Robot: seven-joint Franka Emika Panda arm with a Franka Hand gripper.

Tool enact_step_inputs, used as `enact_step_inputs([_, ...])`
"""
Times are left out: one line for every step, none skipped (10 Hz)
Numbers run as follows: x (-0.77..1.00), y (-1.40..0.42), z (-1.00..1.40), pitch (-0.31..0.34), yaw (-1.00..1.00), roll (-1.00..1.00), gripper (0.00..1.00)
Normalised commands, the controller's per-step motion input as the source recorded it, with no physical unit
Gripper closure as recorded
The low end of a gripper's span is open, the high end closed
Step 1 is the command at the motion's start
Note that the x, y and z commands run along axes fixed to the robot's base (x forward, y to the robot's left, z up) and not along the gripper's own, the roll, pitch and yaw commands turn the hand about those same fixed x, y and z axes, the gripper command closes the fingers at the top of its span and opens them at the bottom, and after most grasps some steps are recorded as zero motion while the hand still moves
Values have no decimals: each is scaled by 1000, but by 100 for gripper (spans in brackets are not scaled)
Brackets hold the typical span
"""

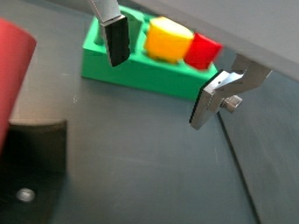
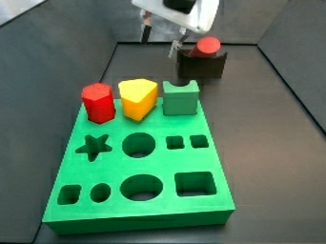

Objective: Pick up the oval object. Move up. Place the oval object on the fixture. Regrasp the oval object. Move to above the board. Insert the oval object.
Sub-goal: Regrasp the oval object.

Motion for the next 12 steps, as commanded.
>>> enact_step_inputs([-47, -12, 12, -292, -1000, 703, 0])
enact_step_inputs([-51, -11, 13, -307, -1000, 691, 0])
enact_step_inputs([-48, -9, 3, -319, -1000, 677, 0])
enact_step_inputs([-44, -11, 4, -320, -1000, 667, 0])
enact_step_inputs([-46, -8, 6, -319, -1000, 661, 0])
enact_step_inputs([-43, -8, 1, -309, -1000, 648, 0])
enact_step_inputs([-44, -8, -1, -278, -1000, 634, 0])
enact_step_inputs([-44, -3, 0, -241, -1000, 619, 0])
enact_step_inputs([-41, -6, -5, -187, -1000, 608, 0])
enact_step_inputs([-40, -4, -7, -93, -877, 524, 0])
enact_step_inputs([-36, -2, -5, 39, -589, 340, 0])
enact_step_inputs([-34, 5, -5, 117, -400, 221, 0])
